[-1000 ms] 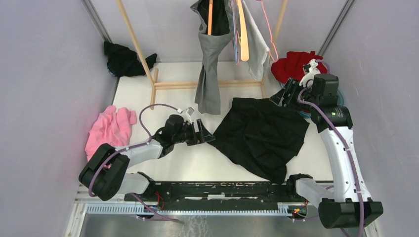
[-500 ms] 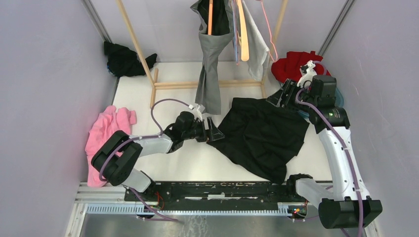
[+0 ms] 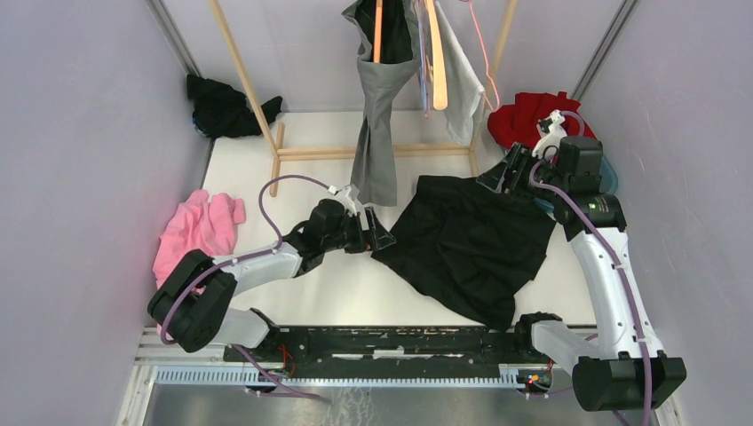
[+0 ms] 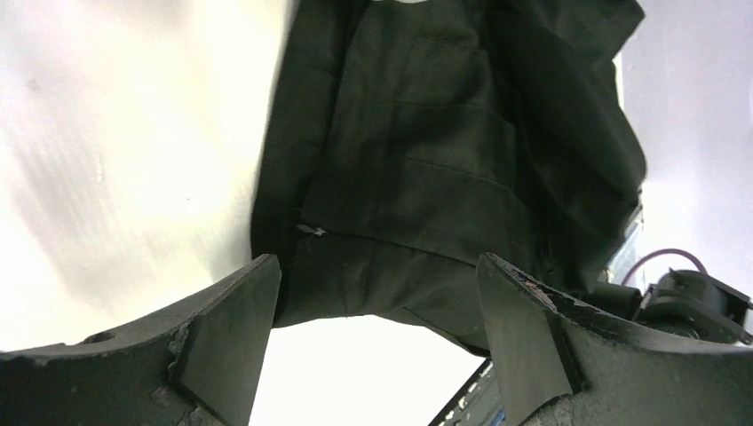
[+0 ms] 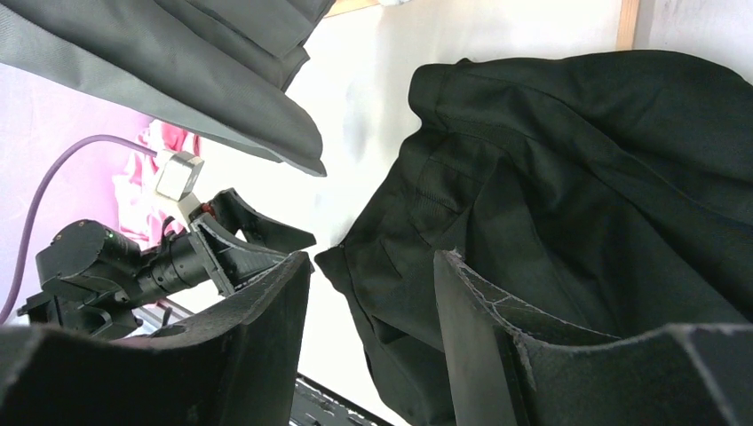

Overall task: Place the skirt on the hanger
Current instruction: Adjust the skirt at the center of the board.

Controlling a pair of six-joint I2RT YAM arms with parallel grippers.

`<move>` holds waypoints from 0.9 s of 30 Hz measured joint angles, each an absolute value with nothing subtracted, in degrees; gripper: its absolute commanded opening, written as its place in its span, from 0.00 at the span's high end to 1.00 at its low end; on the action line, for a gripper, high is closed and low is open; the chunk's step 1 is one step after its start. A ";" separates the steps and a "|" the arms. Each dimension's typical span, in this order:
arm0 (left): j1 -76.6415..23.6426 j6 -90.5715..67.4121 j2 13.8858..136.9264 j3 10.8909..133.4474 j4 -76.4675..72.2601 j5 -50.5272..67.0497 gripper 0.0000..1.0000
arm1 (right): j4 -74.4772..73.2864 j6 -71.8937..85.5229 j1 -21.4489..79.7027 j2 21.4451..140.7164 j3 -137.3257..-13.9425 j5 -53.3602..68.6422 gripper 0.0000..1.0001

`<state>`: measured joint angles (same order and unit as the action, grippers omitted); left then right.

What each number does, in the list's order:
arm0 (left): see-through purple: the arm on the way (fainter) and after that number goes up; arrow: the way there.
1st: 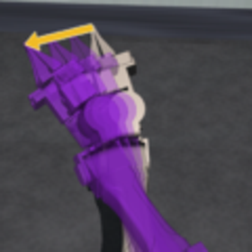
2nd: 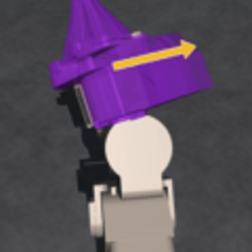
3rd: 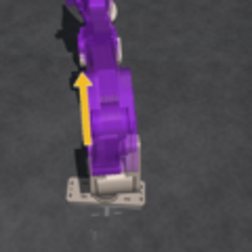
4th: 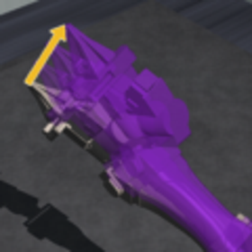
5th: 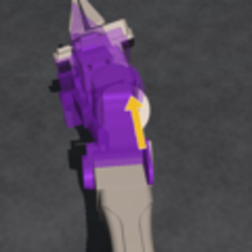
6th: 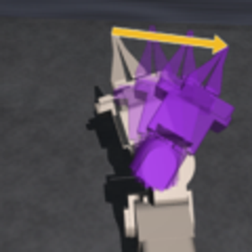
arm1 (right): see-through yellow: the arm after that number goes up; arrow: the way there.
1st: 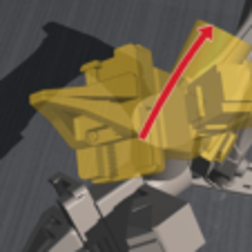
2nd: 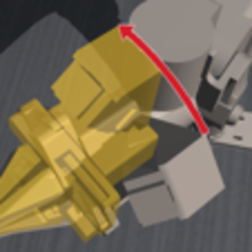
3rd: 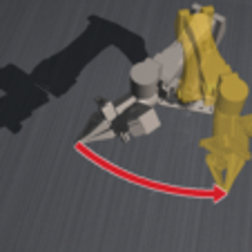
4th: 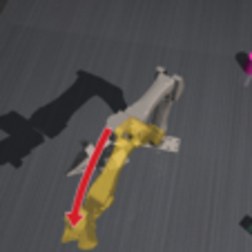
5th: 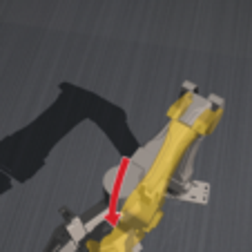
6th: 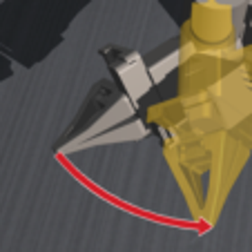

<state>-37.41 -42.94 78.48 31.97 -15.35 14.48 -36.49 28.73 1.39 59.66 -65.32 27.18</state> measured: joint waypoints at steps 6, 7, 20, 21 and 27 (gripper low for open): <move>-37.41 -42.83 81.23 31.99 -14.87 13.67 0.12 | -36.23 29.12 1.39 59.64 -64.86 27.73 0.41; -37.43 -42.83 81.80 31.99 -14.85 13.69 0.12 | -36.16 29.15 1.39 59.64 -64.86 27.88 0.41; -40.49 -43.20 84.27 32.91 -18.39 17.04 0.42 | -34.06 30.17 1.52 59.66 -63.02 28.88 0.41; -41.06 -43.22 84.73 33.47 -18.65 17.26 0.45 | -34.02 30.20 1.54 59.70 -62.85 28.95 0.41; -45.60 -43.59 86.76 35.40 -20.34 19.20 0.93 | -33.85 30.11 2.37 60.71 -62.74 29.50 0.41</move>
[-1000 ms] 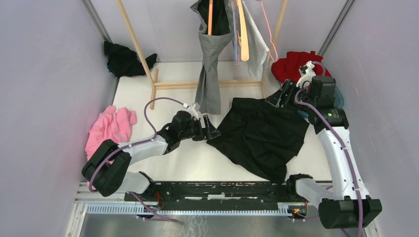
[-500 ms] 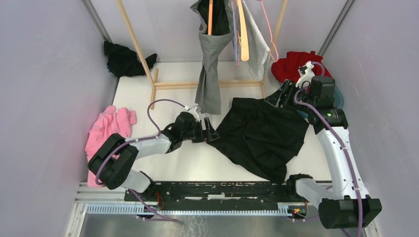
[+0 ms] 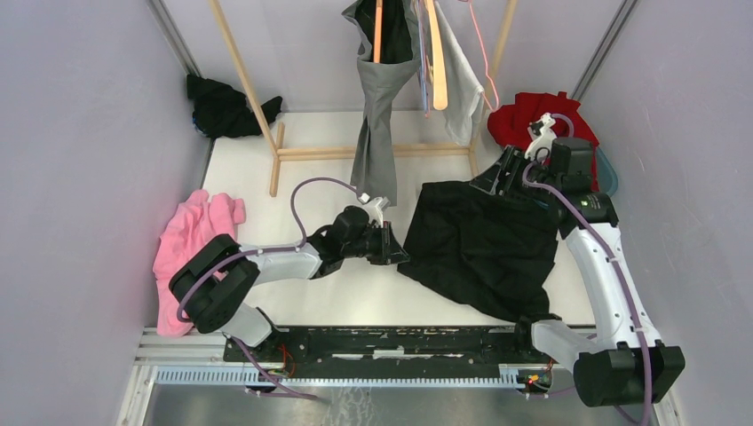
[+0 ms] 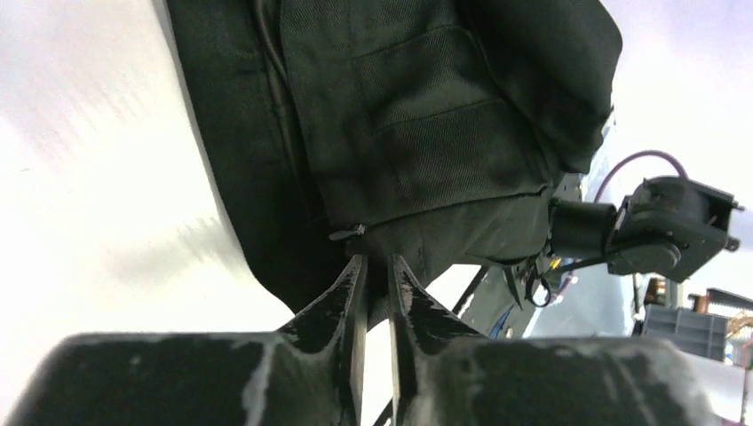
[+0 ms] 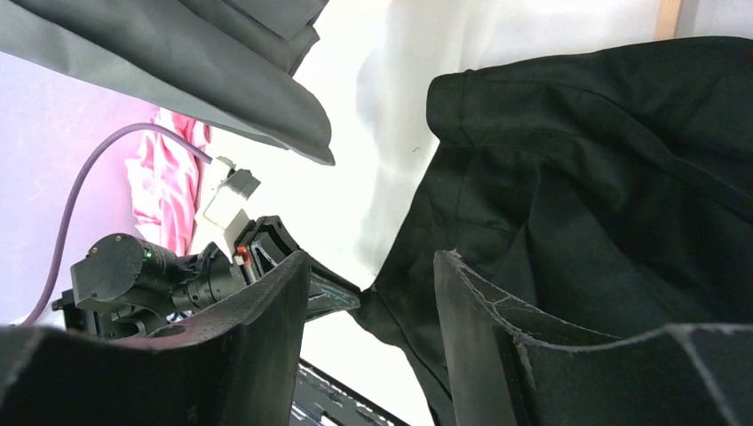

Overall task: Place the skirt on the hanger
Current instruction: Adjust the skirt at the center of the board.

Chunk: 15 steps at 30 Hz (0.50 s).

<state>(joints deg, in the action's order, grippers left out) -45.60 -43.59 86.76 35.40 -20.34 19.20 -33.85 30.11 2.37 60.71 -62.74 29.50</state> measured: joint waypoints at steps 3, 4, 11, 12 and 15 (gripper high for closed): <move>-46.19 -43.90 86.76 35.42 -20.38 19.81 0.97 | -34.20 29.39 3.60 62.19 -62.74 29.15 0.41; -46.19 -43.90 86.74 35.44 -20.38 19.90 0.97 | -34.44 29.06 4.10 62.65 -62.74 28.86 0.42; -47.51 -43.92 86.72 38.02 -20.49 20.40 0.97 | -38.92 24.49 13.74 68.75 -63.79 20.10 0.57; -47.90 -43.92 86.74 38.33 -20.86 20.64 0.97 | -39.35 23.86 15.57 70.02 -64.23 18.09 0.58; -49.43 -44.56 86.72 38.76 -22.57 21.37 0.97 | -40.03 22.59 22.85 75.05 -65.87 9.21 0.59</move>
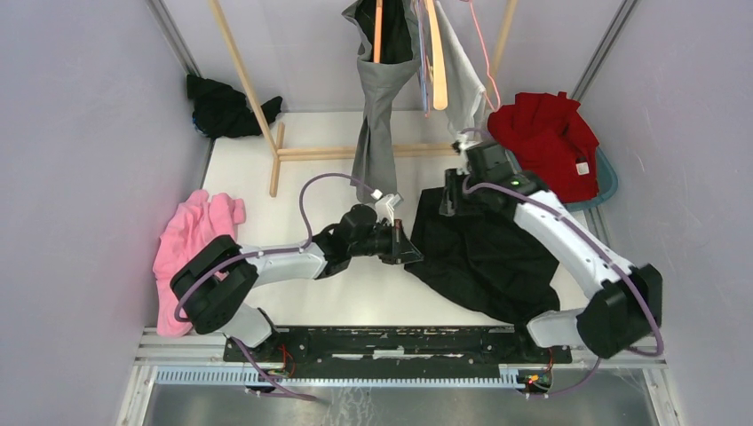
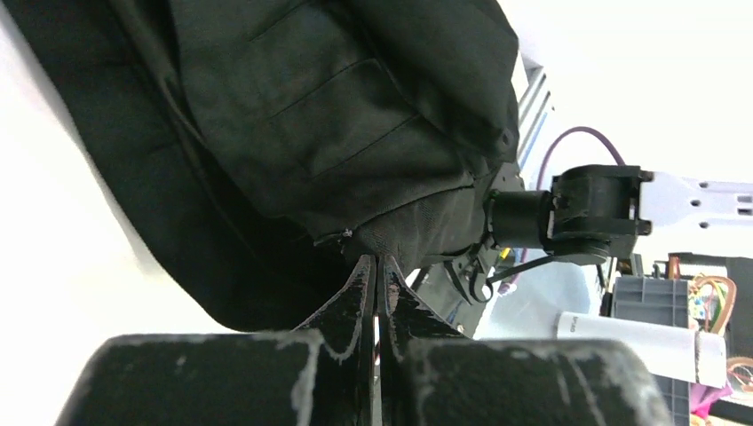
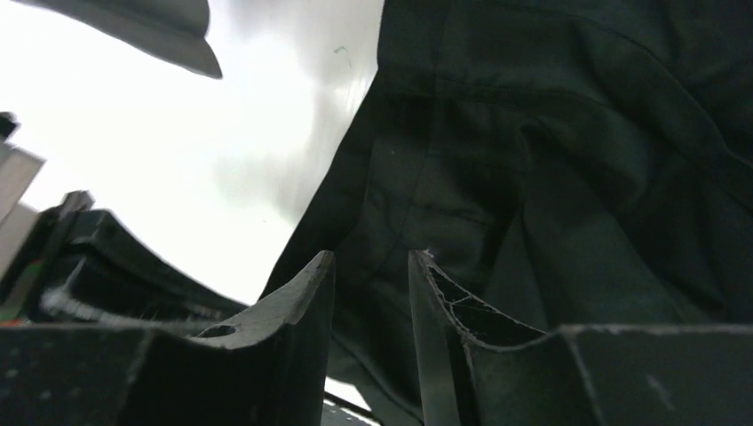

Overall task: Place the skirt on the hanger
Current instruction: Adjust the skirt at the center of the board.

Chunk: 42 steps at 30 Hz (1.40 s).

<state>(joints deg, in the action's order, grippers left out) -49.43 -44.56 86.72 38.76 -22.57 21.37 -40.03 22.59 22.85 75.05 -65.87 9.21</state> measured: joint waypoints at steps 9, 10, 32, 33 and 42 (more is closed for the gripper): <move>-53.12 -45.60 85.76 37.45 -24.62 21.15 0.88 | -42.74 19.59 39.44 91.33 -73.76 -12.64 0.53; -53.25 -45.60 85.65 36.99 -24.73 21.08 0.80 | -42.98 19.35 40.27 92.64 -74.46 -14.50 0.53; -50.72 -45.54 67.31 25.85 -9.41 9.02 0.59 | -45.80 15.59 46.61 107.04 -77.82 -32.12 0.49; -50.57 -45.54 66.83 25.80 -8.86 8.91 0.59 | -45.69 15.57 46.87 107.11 -77.82 -32.21 0.49; -49.82 -45.43 65.73 25.71 -7.31 8.45 0.60 | -43.57 15.64 49.12 107.46 -77.82 -33.82 0.49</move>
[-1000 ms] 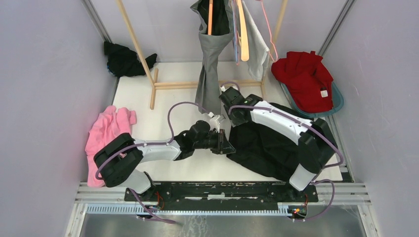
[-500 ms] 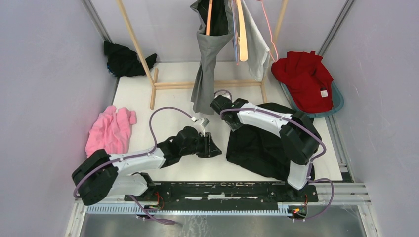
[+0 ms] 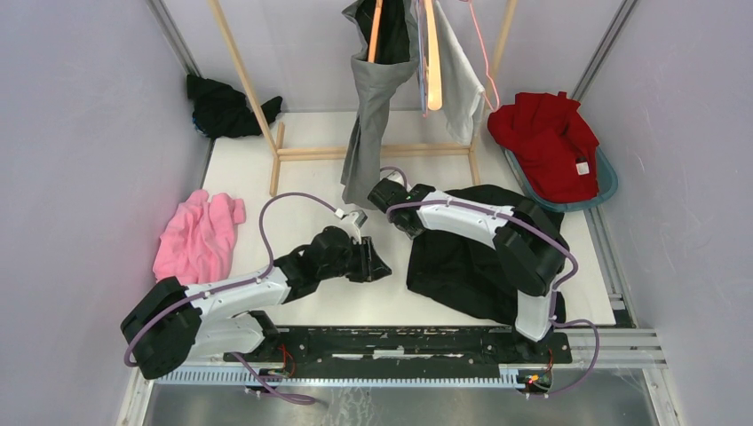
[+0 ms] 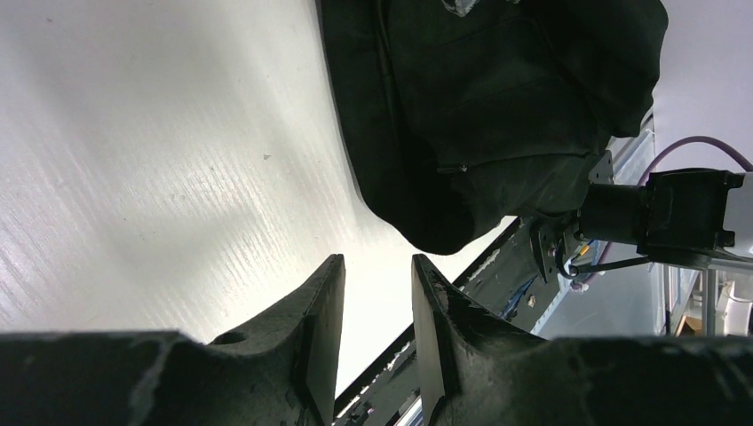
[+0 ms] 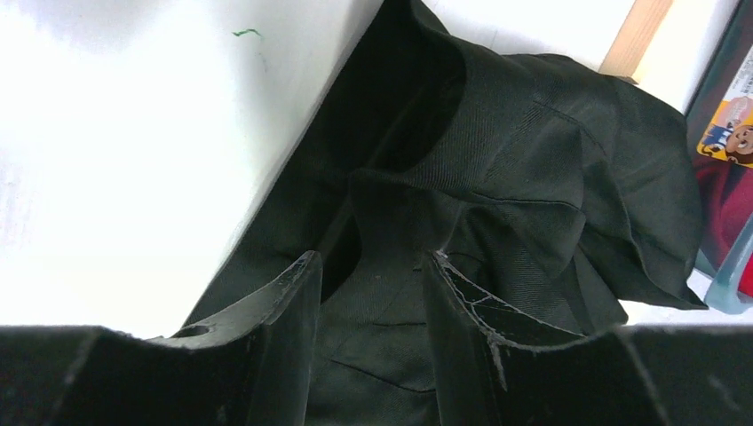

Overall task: Place the skirt on the hanger
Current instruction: Adjust the skirt at the center of the board.

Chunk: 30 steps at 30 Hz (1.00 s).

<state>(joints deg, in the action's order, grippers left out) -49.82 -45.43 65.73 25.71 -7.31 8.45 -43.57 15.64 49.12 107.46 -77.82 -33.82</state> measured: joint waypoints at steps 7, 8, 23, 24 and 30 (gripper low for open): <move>-49.43 -45.32 65.71 25.52 -7.20 8.47 0.60 | -44.38 16.21 49.12 110.63 -77.84 -38.52 0.49; -49.28 -45.32 65.71 25.52 -7.20 8.47 0.60 | -44.64 16.21 49.12 110.98 -77.84 -39.27 0.49; -48.82 -45.28 65.17 25.36 -7.16 8.86 0.61 | -43.66 16.21 49.12 114.28 -77.84 -44.07 0.63; -48.82 -45.28 65.06 25.32 -7.16 8.91 0.61 | -43.57 16.23 49.12 114.76 -77.82 -44.05 0.67; -48.58 -45.28 64.53 24.88 -6.92 9.06 0.61 | -43.40 16.58 49.12 115.31 -77.36 -44.14 0.92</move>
